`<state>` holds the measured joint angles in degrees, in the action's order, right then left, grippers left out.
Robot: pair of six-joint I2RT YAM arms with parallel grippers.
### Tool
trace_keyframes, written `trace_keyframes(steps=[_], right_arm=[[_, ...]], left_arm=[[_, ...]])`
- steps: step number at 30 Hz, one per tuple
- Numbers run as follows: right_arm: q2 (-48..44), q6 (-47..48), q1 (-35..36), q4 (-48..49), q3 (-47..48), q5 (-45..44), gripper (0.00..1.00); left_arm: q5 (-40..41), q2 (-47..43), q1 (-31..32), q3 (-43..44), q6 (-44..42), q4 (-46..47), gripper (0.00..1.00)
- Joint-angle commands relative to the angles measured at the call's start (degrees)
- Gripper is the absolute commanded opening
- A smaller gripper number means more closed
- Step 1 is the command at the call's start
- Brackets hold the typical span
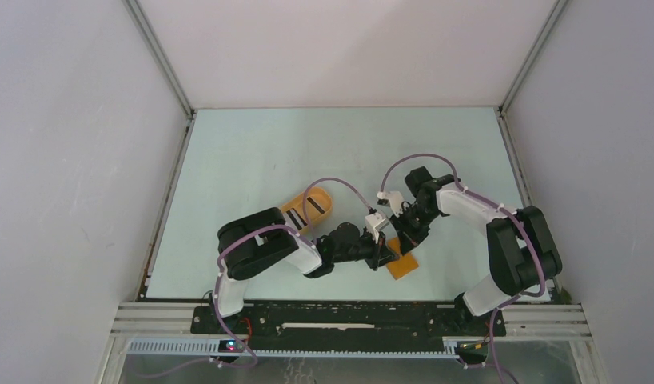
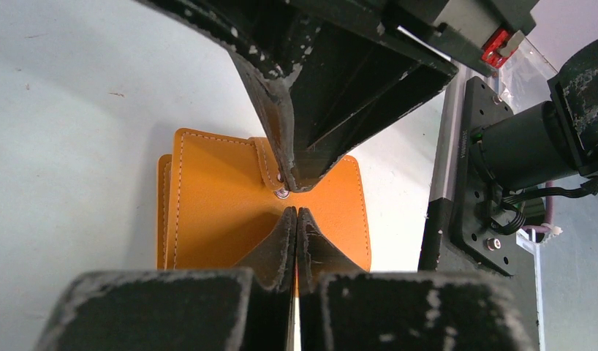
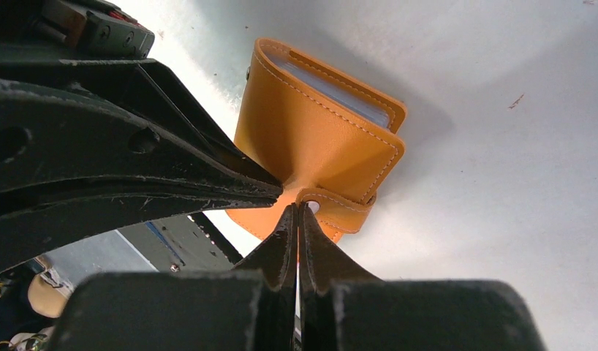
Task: Put the credit cards into the card holder
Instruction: Close the credit card at the center of the board.
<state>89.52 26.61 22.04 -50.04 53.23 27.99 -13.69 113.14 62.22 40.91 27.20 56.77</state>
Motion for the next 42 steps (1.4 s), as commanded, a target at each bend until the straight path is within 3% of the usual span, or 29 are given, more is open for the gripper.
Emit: trace_keyframes(steps=[1,42], right_arm=[[0.57,-0.51,0.94,-0.45,1.61,0.04,0.0],[8.61,-2.7,3.1,0.22,2.47,-3.71,0.0]], left_arm=[[0.82,-0.16,-0.6,-1.79,0.35,-1.08,0.0],[0.23,-0.12,-0.96,-2.41,0.82,0.26,0.0]])
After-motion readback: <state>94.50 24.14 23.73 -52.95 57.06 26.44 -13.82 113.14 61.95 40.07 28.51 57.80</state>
